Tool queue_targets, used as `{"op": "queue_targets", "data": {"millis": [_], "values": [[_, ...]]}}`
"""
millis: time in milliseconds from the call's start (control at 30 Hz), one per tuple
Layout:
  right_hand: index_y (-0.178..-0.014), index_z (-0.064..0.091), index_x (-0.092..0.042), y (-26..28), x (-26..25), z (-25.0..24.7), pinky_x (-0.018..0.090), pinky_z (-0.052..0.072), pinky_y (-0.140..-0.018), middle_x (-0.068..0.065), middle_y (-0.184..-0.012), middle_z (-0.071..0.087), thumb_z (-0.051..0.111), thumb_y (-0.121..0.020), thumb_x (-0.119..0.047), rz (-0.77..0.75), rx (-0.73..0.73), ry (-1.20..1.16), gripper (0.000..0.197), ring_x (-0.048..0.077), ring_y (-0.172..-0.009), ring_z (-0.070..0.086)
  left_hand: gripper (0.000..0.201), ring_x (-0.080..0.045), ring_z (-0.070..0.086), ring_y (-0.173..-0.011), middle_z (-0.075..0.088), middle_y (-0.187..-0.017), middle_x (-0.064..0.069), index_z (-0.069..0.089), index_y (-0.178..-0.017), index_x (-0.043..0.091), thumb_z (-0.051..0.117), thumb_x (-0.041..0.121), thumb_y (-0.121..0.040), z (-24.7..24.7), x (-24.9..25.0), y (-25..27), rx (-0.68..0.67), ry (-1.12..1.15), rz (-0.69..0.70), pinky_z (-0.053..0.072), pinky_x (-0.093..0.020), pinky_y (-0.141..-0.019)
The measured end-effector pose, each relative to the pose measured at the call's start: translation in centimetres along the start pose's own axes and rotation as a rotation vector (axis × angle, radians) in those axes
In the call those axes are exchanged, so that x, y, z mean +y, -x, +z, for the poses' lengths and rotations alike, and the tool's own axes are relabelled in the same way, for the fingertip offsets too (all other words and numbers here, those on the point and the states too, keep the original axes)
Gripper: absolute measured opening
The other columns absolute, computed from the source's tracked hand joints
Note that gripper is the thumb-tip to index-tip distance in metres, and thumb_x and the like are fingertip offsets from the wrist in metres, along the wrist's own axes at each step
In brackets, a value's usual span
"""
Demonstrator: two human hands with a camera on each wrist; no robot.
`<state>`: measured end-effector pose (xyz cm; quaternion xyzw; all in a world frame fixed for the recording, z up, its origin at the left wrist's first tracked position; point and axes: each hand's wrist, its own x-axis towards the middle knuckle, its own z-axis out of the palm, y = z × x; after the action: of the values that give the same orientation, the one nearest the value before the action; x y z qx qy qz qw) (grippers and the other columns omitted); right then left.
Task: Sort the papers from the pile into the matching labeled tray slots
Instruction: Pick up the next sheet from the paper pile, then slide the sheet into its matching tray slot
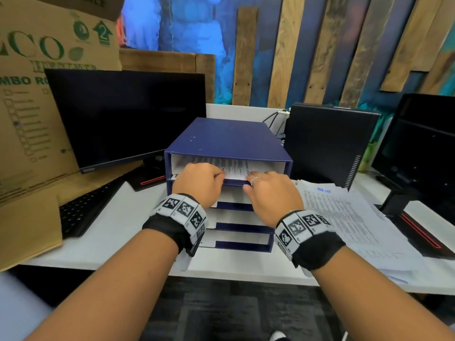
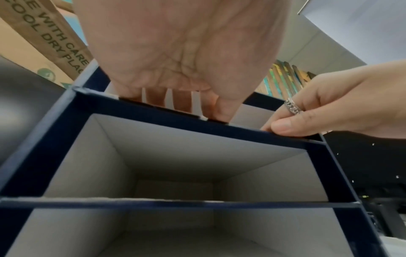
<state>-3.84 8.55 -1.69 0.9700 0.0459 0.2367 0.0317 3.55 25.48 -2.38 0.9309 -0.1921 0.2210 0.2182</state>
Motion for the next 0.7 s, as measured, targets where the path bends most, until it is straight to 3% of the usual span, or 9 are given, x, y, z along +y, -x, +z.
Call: {"op": "queue_targets", "data": {"millis": [67,133,200,300,367,433,600,700], "values": [[-0.121,0.064,-0.015,-0.6,-0.1,-0.2,0.038,0.046,-0.093,0.001,-0.119,0.066,0.038,-0.105,-0.038,-0.008,-0.035,-0.058,0.038,0.025,-0.110,0.059,0.032,-0.026,0.062,-0.086,0.070,-0.082,0.003,0.071,-0.088,0.023,0.041,0.032,-0.096,-0.5,0.4,-0.1,-0.019,-0.008,-0.010,0.056,-0.041,-0.075],[-0.130,0.061,-0.014,0.3,0.4,-0.3,0.035,0.042,-0.106,0.002,-0.132,0.061,0.041,-0.105,-0.033,0.007,-0.049,-0.248,0.037,0.022,-0.125,0.053,0.030,-0.027,0.062,-0.090,0.071,-0.089,0.001,0.071,-0.091,0.021,0.042,0.026,-0.096,-0.4,1.4,0.9,0.058,-0.029,0.061,0.053,-0.041,-0.082],[-0.133,0.062,-0.016,2.5,2.2,-0.2,0.032,0.038,-0.111,0.000,-0.133,0.062,0.047,-0.103,-0.025,0.076,0.029,-0.456,0.034,0.017,-0.128,0.053,0.026,-0.025,0.059,-0.094,0.071,-0.091,0.002,0.072,-0.097,0.018,0.047,0.021,-0.093,0.5,4.0,2.3,0.152,0.045,0.131,0.052,-0.040,-0.079],[-0.112,0.072,-0.017,5.7,6.2,0.3,0.030,0.048,-0.096,-0.007,-0.104,0.067,0.054,-0.098,-0.014,0.242,0.290,-0.551,0.024,0.014,-0.101,0.062,0.019,-0.020,0.054,-0.083,0.066,-0.080,0.005,0.068,-0.086,0.019,0.049,0.018,-0.087,2.4,9.0,4.0,0.160,0.184,0.227,0.050,-0.036,-0.068],[-0.104,0.072,-0.017,5.7,7.6,1.1,0.030,0.050,-0.086,-0.006,-0.094,0.066,0.054,-0.097,-0.013,0.350,0.309,-0.536,0.021,0.014,-0.089,0.061,0.016,-0.019,0.055,-0.082,0.064,-0.080,0.006,0.064,-0.083,0.020,0.048,0.017,-0.087,2.7,10.5,4.2,0.095,0.226,0.244,0.048,-0.034,-0.068],[-0.107,0.071,-0.017,5.8,9.6,2.1,0.030,0.049,-0.086,0.000,-0.097,0.070,0.054,-0.096,-0.015,0.481,0.165,-0.459,0.021,0.020,-0.090,0.063,0.017,-0.019,0.057,-0.085,0.065,-0.088,0.006,0.063,-0.088,0.021,0.046,0.018,-0.090,3.6,12.0,4.1,0.002,0.232,0.269,0.049,-0.035,-0.072],[-0.129,0.063,-0.018,8.4,16.5,5.2,0.039,0.049,-0.101,0.007,-0.131,0.064,0.052,-0.097,-0.023,0.656,-0.276,-0.222,0.035,0.028,-0.118,0.061,0.028,-0.026,0.063,-0.096,0.068,-0.107,-0.001,0.066,-0.107,0.022,0.042,0.018,-0.092,8.6,17.0,3.7,-0.314,0.281,0.270,0.054,-0.041,-0.083],[-0.133,0.058,-0.022,9.8,19.0,6.1,0.039,0.050,-0.098,0.005,-0.133,0.062,0.049,-0.096,-0.034,0.702,-0.439,-0.120,0.040,0.029,-0.115,0.062,0.035,-0.027,0.062,-0.107,0.066,-0.120,-0.007,0.061,-0.124,0.018,0.044,0.020,-0.094,12.3,18.8,3.0,-0.476,0.302,0.224,0.052,-0.041,-0.093]]}}
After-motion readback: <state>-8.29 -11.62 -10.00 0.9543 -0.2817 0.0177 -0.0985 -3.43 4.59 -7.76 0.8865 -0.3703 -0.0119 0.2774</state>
